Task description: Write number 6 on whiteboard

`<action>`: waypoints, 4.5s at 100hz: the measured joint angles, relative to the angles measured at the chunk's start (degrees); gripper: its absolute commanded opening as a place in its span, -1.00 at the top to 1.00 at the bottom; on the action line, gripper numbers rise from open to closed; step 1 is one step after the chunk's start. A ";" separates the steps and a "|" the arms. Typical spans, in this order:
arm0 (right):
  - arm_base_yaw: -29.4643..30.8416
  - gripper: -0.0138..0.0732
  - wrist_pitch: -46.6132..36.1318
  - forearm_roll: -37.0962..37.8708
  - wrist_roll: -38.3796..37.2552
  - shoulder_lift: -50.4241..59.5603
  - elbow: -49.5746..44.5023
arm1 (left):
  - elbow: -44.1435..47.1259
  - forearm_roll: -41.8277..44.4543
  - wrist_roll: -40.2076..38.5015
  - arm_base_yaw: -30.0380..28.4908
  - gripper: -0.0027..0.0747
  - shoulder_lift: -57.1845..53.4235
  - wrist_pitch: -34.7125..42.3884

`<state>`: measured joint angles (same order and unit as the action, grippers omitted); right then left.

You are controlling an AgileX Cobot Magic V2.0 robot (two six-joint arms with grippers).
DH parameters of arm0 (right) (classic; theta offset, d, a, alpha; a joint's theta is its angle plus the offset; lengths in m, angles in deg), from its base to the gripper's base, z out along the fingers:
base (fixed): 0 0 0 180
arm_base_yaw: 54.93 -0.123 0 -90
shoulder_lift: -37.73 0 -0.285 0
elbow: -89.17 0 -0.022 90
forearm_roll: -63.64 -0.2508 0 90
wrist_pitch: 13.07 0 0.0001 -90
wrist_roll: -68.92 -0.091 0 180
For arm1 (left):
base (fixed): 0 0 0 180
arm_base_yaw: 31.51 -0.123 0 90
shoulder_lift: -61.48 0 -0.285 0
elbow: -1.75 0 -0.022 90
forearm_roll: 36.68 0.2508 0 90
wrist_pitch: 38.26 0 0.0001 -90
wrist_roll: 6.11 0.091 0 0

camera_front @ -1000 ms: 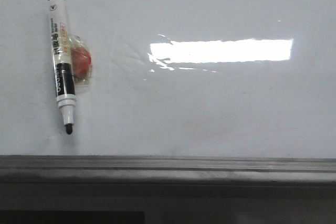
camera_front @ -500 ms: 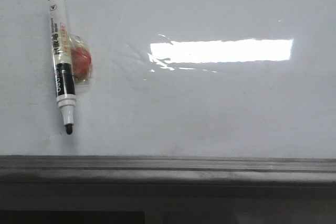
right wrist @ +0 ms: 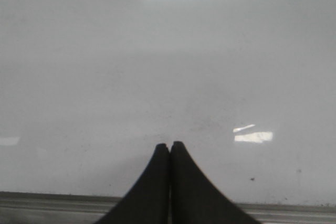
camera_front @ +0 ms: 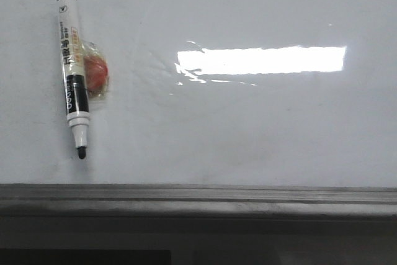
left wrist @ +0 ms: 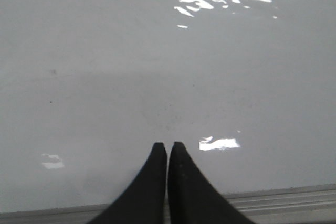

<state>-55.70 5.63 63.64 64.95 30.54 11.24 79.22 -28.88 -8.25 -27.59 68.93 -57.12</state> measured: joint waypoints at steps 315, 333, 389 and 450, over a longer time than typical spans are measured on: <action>0.00 0.83 -2.41 -9.86 0.00 -13.40 8.55 | -12.21 -24.22 -5.22 49.80 -0.21 55.92 46.68; 0.00 0.83 -2.41 -9.86 0.00 -13.40 8.55 | -12.30 -24.22 -6.57 49.80 -0.21 60.45 50.00; -2.54 0.83 -2.41 -9.86 0.00 -13.40 8.55 | -13.04 -31.24 -6.69 50.66 0.91 67.50 57.82; -17.51 0.83 7.95 -9.52 5.80 -22.12 17.68 | -13.04 -23.57 -3.70 54.26 0.98 62.84 51.30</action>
<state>-73.20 13.59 54.12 70.75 8.42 28.91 66.18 -52.46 -11.95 26.67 131.77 -5.81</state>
